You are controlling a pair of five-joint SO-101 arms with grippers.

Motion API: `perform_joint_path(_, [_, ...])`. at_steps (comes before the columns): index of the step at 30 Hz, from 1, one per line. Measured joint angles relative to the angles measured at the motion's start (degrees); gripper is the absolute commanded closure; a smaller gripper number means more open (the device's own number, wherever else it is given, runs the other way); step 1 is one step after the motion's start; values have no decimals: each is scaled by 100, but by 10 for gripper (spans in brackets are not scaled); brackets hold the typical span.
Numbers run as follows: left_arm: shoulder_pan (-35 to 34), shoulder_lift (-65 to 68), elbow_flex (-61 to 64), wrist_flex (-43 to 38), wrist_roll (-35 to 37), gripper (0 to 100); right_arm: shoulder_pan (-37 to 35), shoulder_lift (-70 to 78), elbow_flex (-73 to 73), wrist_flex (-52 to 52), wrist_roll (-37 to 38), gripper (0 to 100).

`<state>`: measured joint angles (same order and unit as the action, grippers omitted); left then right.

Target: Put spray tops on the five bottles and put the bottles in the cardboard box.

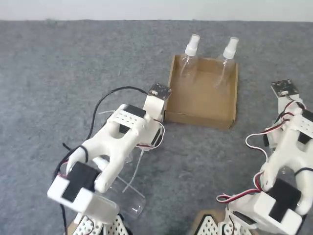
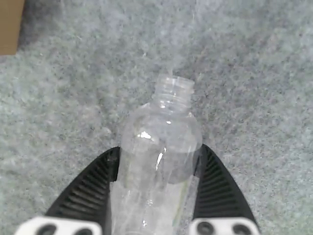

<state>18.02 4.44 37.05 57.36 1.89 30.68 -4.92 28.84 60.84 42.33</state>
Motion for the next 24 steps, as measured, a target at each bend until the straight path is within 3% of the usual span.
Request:
perform_joint_path(8, [9,18,-255,149,0,963,0,0,0,0,0,952])
perform_joint_path(17, [-26,18,-1890,1618,-185,963,0,0,0,0,0,950])
perform_joint_path(24, [-985,-202,-3209,2514,-826,963,70,0,0,0,0,950])
